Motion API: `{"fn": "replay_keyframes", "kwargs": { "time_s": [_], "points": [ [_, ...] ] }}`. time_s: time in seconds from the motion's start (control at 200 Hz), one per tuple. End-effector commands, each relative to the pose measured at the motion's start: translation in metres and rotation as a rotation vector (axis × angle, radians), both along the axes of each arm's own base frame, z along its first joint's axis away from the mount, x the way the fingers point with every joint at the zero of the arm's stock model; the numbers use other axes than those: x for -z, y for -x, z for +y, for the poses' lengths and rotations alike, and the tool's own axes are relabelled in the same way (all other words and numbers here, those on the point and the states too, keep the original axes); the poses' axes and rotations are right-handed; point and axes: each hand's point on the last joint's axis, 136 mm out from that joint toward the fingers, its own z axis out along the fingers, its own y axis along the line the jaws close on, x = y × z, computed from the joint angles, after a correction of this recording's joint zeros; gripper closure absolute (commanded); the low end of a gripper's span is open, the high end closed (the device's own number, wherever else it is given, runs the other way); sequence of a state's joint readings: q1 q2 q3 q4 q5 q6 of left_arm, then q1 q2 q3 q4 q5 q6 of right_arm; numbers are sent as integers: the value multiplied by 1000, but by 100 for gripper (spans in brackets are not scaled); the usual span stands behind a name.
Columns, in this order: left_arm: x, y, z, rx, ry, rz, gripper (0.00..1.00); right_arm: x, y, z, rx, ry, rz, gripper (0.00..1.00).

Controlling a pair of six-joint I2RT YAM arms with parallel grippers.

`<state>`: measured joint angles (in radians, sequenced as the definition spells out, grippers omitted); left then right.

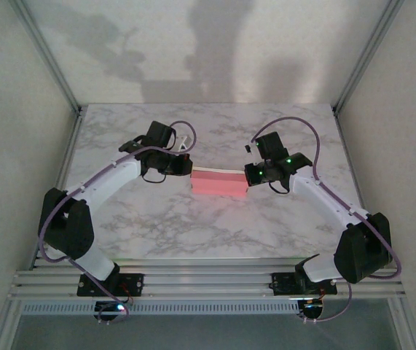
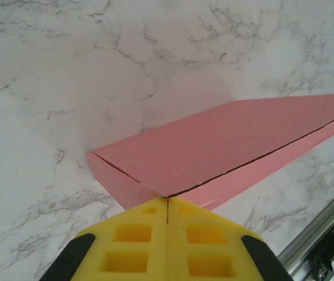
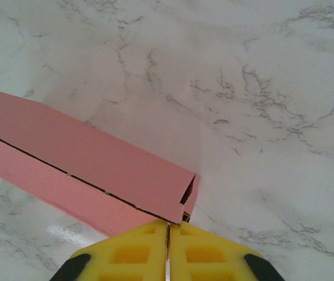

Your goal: Fold the paper box

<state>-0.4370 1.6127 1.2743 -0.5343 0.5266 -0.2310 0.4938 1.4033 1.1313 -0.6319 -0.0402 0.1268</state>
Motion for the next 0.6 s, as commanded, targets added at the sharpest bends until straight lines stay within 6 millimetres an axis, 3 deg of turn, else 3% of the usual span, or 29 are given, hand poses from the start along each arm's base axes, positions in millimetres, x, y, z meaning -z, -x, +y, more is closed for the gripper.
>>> {"fn": "replay_keyframes", "kwargs": {
  "time_s": [0.0, 0.596],
  "points": [
    [6, 13, -14, 0, 43, 53, 98, -3, 2, 14, -25, -30, 0, 92],
    [9, 20, -17, -33, 108, 90, 99, 0, 2, 17, -27, -24, 6, 93]
  ]
}}
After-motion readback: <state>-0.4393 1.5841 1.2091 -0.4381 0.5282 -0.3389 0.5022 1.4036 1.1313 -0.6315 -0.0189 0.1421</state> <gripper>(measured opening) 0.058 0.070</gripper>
